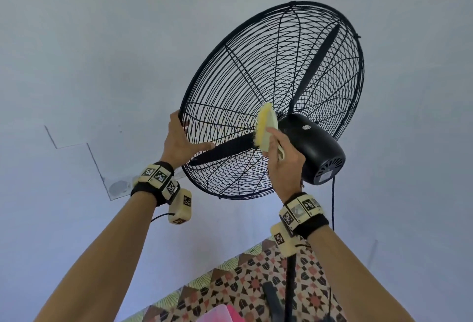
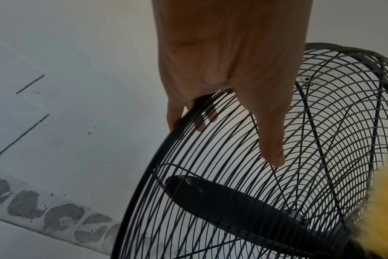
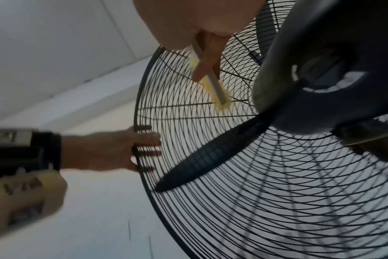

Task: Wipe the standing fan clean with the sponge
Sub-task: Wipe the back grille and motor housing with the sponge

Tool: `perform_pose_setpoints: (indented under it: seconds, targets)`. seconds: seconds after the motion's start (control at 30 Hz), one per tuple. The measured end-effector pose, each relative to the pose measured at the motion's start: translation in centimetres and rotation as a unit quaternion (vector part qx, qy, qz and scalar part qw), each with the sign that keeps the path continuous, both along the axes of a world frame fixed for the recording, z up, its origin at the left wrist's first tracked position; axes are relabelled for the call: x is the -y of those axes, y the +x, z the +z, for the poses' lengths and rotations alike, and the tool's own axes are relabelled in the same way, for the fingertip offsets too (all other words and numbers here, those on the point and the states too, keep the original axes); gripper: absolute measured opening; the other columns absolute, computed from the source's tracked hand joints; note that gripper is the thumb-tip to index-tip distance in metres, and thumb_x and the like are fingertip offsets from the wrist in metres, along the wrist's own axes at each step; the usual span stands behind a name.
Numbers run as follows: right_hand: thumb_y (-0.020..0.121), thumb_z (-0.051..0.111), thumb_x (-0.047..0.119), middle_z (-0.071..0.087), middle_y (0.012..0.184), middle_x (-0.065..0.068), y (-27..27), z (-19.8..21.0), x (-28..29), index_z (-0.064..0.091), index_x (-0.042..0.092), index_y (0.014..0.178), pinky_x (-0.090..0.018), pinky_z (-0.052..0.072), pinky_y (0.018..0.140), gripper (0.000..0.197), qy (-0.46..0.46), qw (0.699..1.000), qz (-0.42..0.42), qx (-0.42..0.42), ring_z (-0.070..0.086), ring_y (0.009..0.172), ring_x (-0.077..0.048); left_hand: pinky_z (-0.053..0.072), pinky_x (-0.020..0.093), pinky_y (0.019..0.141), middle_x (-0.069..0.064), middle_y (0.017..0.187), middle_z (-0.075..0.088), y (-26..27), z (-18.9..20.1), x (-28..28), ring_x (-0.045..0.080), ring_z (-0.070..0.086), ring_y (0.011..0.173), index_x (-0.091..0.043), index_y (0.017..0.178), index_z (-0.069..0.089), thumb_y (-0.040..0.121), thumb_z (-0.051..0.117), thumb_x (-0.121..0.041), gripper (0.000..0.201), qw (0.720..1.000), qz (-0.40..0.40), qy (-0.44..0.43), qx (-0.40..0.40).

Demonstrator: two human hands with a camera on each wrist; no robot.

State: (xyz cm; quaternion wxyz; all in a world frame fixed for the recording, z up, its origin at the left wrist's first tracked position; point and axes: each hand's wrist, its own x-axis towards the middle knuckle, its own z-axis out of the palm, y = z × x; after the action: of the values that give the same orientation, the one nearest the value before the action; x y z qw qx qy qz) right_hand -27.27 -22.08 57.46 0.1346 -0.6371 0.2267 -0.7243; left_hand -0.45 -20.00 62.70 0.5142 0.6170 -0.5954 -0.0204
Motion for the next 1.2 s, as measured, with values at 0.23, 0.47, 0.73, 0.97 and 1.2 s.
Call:
perform_pose_setpoints:
  seconds: [0.23,0.47,0.73,0.97,1.2]
  targets:
    - [0.101,0.054,0.014,0.068,0.083,-0.010,2.1,1.5,-0.4,0.054,0.023,0.113,-0.047,0.057,0.057,0.016,0.119,0.992,0.046,0.008,0.068,0.067,-0.027,0.046,0.048,0.110,0.002,0.145,0.041,-0.1,-0.2,-0.4,0.020,0.047,0.128,-0.020,0.150,0.024,0.062,0.100,-0.039,0.118,1.000,0.007,-0.001,0.004]
    - [0.108,0.050,0.018,0.074,0.085,-0.017,2.4,2.2,-0.9,0.048,0.007,0.106,-0.038,0.062,0.064,0.011,0.215,0.933,0.248,0.147,0.074,0.071,-0.034,0.045,0.046,0.110,0.005,0.146,0.043,-0.1,-0.2,-0.2,0.021,0.048,0.129,-0.017,0.151,0.024,0.062,0.100,-0.035,0.118,1.000,0.012,-0.003,0.004]
    - [0.110,0.042,0.015,0.069,0.076,-0.017,2.8,0.9,1.8,0.046,0.008,0.104,-0.029,0.046,0.056,0.010,0.248,0.910,0.255,0.213,0.061,0.064,-0.024,0.044,0.046,0.111,0.006,0.147,0.041,-0.1,-0.2,-0.1,0.019,0.047,0.129,-0.016,0.150,0.023,0.062,0.100,-0.037,0.119,1.000,0.014,0.003,0.007]
    - [0.110,0.040,0.016,0.068,0.071,-0.011,2.6,0.5,2.0,0.047,0.011,0.103,-0.026,0.045,0.055,0.011,0.262,0.898,0.230,0.268,0.058,0.060,-0.021,0.043,0.041,0.109,0.006,0.147,0.041,-0.2,-0.1,-0.2,0.017,0.045,0.128,-0.016,0.151,0.022,0.063,0.100,-0.036,0.120,1.000,0.015,0.005,0.008]
    - [0.105,0.039,0.009,0.066,0.072,-0.011,2.9,1.7,0.4,0.054,0.008,0.099,-0.022,0.038,0.045,0.015,0.293,0.868,0.325,0.235,0.056,0.054,-0.020,0.042,0.037,0.104,0.006,0.146,0.041,-0.2,-0.1,-0.3,0.016,0.045,0.124,-0.016,0.150,0.023,0.064,0.099,-0.035,0.117,1.000,0.015,0.006,0.004]
